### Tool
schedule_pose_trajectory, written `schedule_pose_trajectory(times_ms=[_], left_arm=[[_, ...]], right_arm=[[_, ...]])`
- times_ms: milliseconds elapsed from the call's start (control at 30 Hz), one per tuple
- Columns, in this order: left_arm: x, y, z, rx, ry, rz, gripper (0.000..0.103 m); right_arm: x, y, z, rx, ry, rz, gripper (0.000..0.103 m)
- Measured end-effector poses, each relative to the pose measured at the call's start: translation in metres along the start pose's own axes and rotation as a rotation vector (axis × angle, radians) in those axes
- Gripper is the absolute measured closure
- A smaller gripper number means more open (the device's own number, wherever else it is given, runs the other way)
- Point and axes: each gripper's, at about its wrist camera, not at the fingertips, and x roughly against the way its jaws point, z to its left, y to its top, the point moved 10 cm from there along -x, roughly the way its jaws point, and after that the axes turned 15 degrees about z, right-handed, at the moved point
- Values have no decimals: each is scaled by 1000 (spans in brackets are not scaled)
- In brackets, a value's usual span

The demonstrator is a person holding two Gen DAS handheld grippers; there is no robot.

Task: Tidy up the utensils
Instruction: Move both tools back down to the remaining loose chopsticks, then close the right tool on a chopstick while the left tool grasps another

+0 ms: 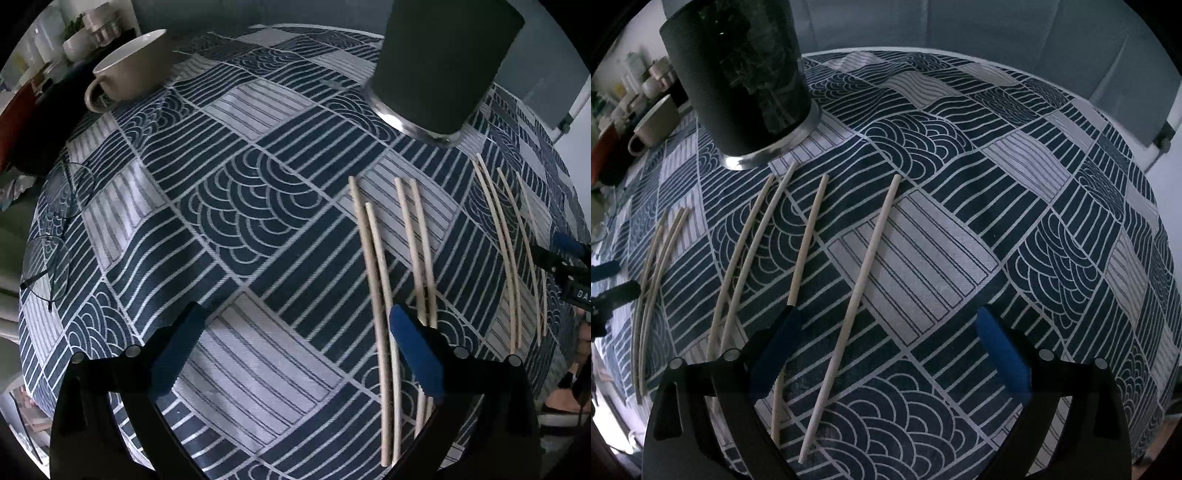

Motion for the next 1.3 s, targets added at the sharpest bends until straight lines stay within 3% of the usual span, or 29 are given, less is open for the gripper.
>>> schedule_pose_trajectory(times_ms=[400,467,533,633,733,833,933,1000,1167,1300], left_arm=[[-4,1,0,5,49,15,4],[-3,-1,1,-3,46,21,5],[-2,-1,2,-17,44,18,7],[1,-3,4,-36,39,11,13],[5,-6,9,-62,35,2,22],[9,-7,15,-64,33,-2,37],[13,-7,31,-34,33,4,65],[15,-6,41,-8,30,21,93],[14,-7,62,33,11,71,98],[20,5,74,62,24,54,98]], right_arm=[[-2,-2,-7,-50,-12,44,11],[0,-2,-9,-46,-12,40,22],[5,-2,-11,-39,-11,31,49],[10,-3,-21,-39,-16,29,76],[11,-5,-27,-26,-31,37,91],[11,-7,-32,-7,-65,48,99],[12,-9,-39,-20,-88,65,99],[12,-10,-48,-41,-110,81,99],[15,-9,-73,-114,-106,100,99],[28,0,-93,-176,-73,63,99]])
